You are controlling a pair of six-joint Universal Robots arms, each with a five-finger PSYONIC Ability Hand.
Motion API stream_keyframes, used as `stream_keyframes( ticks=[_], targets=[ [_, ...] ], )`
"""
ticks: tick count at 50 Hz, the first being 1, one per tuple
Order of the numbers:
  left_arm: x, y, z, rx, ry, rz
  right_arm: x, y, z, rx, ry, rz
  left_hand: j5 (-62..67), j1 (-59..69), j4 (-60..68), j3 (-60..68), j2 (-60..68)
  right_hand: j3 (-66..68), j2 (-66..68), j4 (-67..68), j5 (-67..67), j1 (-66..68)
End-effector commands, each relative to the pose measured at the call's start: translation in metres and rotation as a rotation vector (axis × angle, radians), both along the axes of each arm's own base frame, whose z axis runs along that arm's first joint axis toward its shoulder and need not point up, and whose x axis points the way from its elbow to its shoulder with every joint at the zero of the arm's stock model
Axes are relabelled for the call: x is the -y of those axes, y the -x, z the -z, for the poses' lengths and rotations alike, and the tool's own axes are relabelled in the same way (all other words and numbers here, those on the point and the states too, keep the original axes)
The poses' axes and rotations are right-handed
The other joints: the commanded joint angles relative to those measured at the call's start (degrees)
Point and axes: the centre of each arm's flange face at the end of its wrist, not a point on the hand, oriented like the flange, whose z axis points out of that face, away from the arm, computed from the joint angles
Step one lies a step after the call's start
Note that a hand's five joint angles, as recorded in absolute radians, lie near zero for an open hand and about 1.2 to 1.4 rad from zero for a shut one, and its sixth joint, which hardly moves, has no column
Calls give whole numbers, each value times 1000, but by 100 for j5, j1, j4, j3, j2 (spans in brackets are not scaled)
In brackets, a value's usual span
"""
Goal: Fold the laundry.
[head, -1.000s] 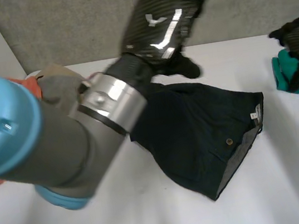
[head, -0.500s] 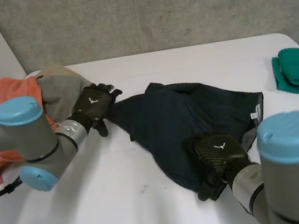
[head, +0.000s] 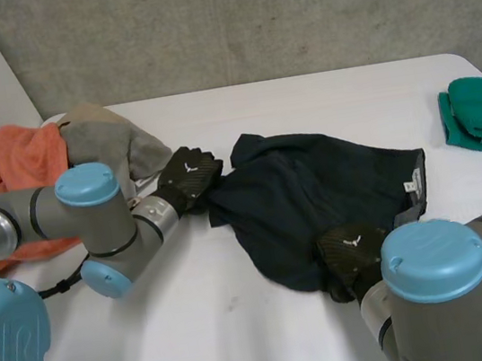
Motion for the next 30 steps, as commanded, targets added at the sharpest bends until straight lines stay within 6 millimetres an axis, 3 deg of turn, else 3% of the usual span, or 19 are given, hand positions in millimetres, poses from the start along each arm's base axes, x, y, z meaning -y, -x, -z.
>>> stream_keyframes(
  ticks=[1,5,6,9,10,13,14,15,18,24,27,30],
  targets=[
    [2,-1,-42,-20,85,-113,7,4,-55,-7,183,-20,1427,1418,1247,1290,1256,1528,1338,1250,1361,1815],
    [-16,-6,-86,-47,125,-159,28,21,-102,-101,370,20,1427,1418,1247,1290,1256,1528,1338,1250,1361,1815],
    [-28,-11,-110,-60,147,-164,36,31,-122,-155,446,45,1427,1418,1247,1290,1256,1528,1338,1250,1361,1815],
    [-50,-21,-140,-78,173,-162,44,43,-152,-243,559,66,1427,1418,1247,1290,1256,1528,1338,1250,1361,1815],
    [-67,-26,-155,-88,182,-155,47,48,-168,-310,619,64,1427,1418,1247,1290,1256,1528,1338,1250,1361,1815],
    [-98,-27,-174,-103,188,-123,48,55,-191,-419,687,69,1427,1418,1247,1290,1256,1528,1338,1250,1361,1815],
    [-121,-28,-185,-110,188,-96,49,57,-194,-439,690,71,1427,1418,1247,1290,1256,1528,1338,1250,1361,1815],
    [-131,-29,-190,-115,187,-84,50,58,-197,-454,689,74,1427,1418,1247,1290,1256,1528,1338,1250,1361,1815],
    [-160,-35,-195,-104,156,-58,52,64,-203,-491,654,77,1427,1418,1247,1290,1256,1528,1338,1250,1361,1815],
    [-177,-44,-178,-25,52,-105,52,74,-198,-549,553,55,1427,1418,1247,1290,1256,1528,1338,1250,1361,1815],
    [-178,-36,-157,29,-5,-110,62,75,-175,-592,448,12,1427,1418,1247,1290,1256,1528,1338,1250,1361,1815],
    [-167,-25,-129,88,-55,-126,78,72,-149,-614,364,-34,1427,1418,1247,1290,1256,1528,1338,1250,1361,1815]
  ],
)
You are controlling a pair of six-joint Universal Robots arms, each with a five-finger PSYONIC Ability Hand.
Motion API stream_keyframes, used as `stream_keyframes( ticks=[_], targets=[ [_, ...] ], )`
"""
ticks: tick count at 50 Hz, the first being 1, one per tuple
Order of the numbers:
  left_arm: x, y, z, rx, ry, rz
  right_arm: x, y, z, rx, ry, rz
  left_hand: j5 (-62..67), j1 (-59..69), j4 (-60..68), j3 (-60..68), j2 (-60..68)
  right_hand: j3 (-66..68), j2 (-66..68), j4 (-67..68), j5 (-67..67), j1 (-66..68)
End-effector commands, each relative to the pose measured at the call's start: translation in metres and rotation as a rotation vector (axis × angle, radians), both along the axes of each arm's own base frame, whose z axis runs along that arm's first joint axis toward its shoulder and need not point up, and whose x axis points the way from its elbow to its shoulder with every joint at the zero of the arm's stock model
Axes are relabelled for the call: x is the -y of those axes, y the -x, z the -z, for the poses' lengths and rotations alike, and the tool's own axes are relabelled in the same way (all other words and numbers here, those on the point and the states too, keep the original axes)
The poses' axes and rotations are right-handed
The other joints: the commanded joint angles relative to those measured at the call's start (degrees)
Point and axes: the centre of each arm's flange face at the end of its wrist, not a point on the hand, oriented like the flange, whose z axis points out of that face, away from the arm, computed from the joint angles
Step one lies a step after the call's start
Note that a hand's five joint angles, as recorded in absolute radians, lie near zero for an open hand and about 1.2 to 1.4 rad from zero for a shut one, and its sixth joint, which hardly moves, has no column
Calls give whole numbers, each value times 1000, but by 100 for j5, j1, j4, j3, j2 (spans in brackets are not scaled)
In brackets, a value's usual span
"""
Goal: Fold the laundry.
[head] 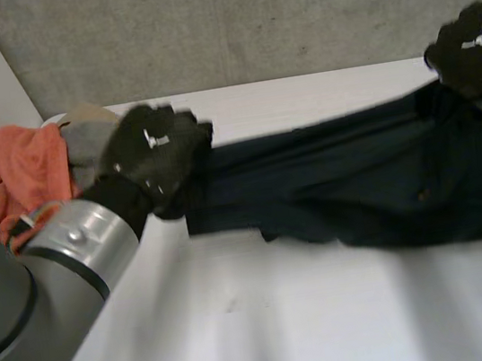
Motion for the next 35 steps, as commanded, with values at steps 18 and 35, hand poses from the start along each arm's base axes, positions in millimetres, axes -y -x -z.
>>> stream_keyframes(
  ticks=[18,35],
  targets=[
    [143,87,-111,-407,589,-152,153,-50,-62,273,708,-72,1425,1418,1128,1186,1153,1204,1263,1220,1226,1320],
    [123,56,-9,-177,308,-197,138,-53,14,330,349,-196,1425,1418,1128,1186,1153,1204,1263,1220,1226,1320]
  ],
)
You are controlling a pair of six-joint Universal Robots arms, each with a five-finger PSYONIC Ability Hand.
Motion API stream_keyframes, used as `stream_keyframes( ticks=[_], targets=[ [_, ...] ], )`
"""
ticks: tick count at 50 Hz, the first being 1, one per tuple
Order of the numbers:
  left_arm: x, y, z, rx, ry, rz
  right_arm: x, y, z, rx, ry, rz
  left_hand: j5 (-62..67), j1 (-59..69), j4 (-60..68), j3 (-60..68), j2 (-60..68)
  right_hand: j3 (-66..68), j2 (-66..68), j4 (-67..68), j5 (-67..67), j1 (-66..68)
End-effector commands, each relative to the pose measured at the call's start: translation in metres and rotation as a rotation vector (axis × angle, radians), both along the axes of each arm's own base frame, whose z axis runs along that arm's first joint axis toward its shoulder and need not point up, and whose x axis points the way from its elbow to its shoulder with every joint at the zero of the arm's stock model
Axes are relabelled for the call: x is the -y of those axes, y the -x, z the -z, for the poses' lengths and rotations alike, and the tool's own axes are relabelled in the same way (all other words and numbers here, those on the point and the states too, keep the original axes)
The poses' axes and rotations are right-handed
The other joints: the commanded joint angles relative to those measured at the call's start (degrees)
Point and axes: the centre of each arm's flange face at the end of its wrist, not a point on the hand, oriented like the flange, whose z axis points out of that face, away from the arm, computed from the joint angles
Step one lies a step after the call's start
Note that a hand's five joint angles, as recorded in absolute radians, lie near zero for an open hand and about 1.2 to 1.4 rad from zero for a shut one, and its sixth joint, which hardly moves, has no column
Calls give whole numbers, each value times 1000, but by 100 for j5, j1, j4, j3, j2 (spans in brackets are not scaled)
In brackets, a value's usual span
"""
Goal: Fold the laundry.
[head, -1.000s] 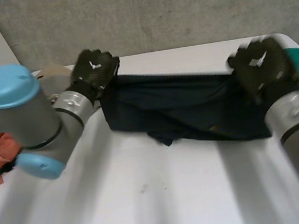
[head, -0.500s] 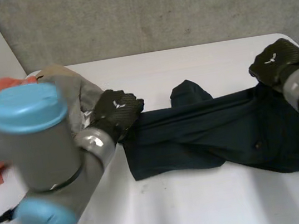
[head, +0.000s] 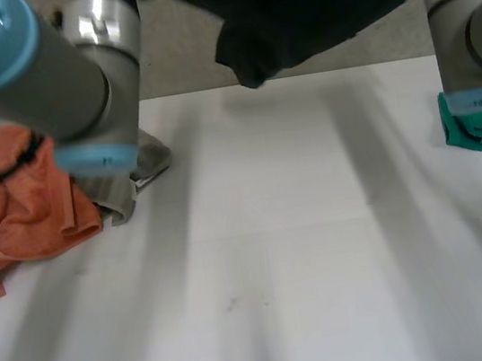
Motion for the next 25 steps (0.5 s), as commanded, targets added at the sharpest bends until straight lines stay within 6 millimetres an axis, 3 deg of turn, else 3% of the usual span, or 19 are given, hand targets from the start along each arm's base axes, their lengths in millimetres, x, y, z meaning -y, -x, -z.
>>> stream_keyframes(
  ticks=[1,6,7,11,15,18,21,25],
  targets=[
    [-21,-11,91,171,-258,7,-7,6,81,-56,-358,-46,1327,1418,1124,1186,1132,1201,1263,1122,1220,1284],
    [-38,-18,148,269,-406,12,-18,8,153,-124,-602,-59,1327,1418,1124,1186,1132,1201,1263,1122,1220,1284],
    [-41,-19,155,284,-428,13,-23,8,176,-145,-679,-65,1327,1418,1124,1186,1132,1201,1263,1122,1220,1284],
    [-58,-26,196,361,-544,2,-39,12,213,-190,-826,-62,1327,1418,1124,1186,1132,1201,1263,1122,1220,1284],
    [-68,-37,210,403,-612,-27,-54,19,228,-217,-936,-56,1212,1304,1010,1072,1017,1201,1263,1122,1220,1284],
    [-76,-41,212,427,-644,-26,-63,22,233,-230,-993,-54,189,281,-13,48,-6,1201,1263,1122,1220,1284],
    [-86,-49,197,431,-654,-22,-72,30,231,-225,-1050,-46,-2231,-2140,-2434,-2372,-2426,1201,1263,1122,1220,1284],
    [-100,-56,188,437,-663,-2,-77,46,220,-149,-1096,-20,-3279,-3187,-3481,-3420,-3474,1201,1263,1122,1220,1284]
  ],
)
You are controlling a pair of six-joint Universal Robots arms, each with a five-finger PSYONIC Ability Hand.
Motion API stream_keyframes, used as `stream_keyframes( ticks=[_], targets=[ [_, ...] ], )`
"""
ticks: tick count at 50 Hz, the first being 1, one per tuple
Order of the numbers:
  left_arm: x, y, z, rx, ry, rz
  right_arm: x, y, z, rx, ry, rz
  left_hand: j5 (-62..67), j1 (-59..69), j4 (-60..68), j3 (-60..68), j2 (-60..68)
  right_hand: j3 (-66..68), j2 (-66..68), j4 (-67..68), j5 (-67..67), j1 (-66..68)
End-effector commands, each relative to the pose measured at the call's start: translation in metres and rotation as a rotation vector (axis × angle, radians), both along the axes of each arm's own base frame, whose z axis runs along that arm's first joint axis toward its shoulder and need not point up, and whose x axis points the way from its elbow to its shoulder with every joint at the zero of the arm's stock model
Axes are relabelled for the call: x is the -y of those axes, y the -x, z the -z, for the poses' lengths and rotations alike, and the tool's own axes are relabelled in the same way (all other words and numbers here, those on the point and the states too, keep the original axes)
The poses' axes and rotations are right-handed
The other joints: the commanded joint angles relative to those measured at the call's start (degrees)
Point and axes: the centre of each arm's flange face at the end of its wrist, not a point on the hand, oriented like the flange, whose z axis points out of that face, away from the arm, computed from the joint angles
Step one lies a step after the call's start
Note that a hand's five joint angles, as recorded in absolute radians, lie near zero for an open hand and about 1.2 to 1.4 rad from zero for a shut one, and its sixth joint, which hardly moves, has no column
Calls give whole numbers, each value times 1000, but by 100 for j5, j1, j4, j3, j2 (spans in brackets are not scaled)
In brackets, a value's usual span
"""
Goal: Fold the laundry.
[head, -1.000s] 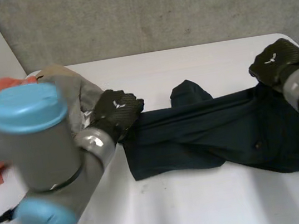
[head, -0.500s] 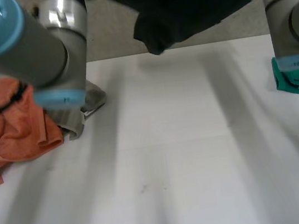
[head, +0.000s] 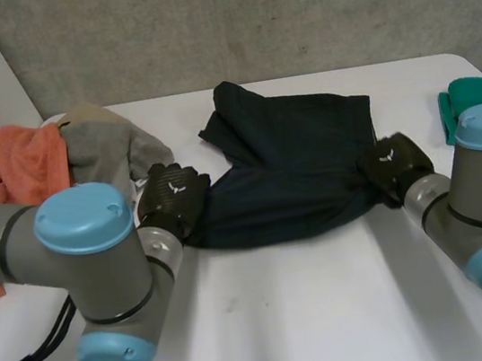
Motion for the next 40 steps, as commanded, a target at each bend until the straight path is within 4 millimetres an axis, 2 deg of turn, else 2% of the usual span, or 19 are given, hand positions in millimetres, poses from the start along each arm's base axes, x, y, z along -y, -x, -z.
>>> stream_keyframes(
  ticks=[1,4,9,14,20,28,32,40],
  targets=[
    [-22,-13,-20,-1,-16,25,-11,22,-13,70,-99,85,-975,-712,-968,-999,-900,1201,1263,1121,1219,1284],
    [-36,-18,-23,-7,-27,67,-13,27,-12,115,-139,119,-1211,-948,-1204,-1235,-1136,1201,1263,1121,1219,1284],
    [-56,-26,-17,-5,-63,127,-17,32,-8,188,-222,118,-960,-697,-953,-984,-885,1201,1263,1121,1219,1284],
    [-72,-33,-3,4,-77,150,-20,32,-6,208,-253,98,299,562,307,275,374,1201,1263,1121,1219,1284],
    [-78,-37,9,2,-68,158,-19,33,-5,209,-258,100,1428,1691,1435,1404,1503,1201,1263,1121,1219,1284],
    [-68,-33,20,-3,-62,161,-21,33,-4,205,-265,94,1296,1559,1303,1272,1371,1201,1263,1121,1219,1284],
    [-57,-27,32,-7,-55,158,-22,32,-3,205,-269,90,421,684,429,397,496,1201,1263,1121,1219,1284],
    [-33,-11,50,-2,-63,158,-24,32,-2,205,-276,84,286,549,293,262,361,1201,1263,1121,1219,1284]
  ],
)
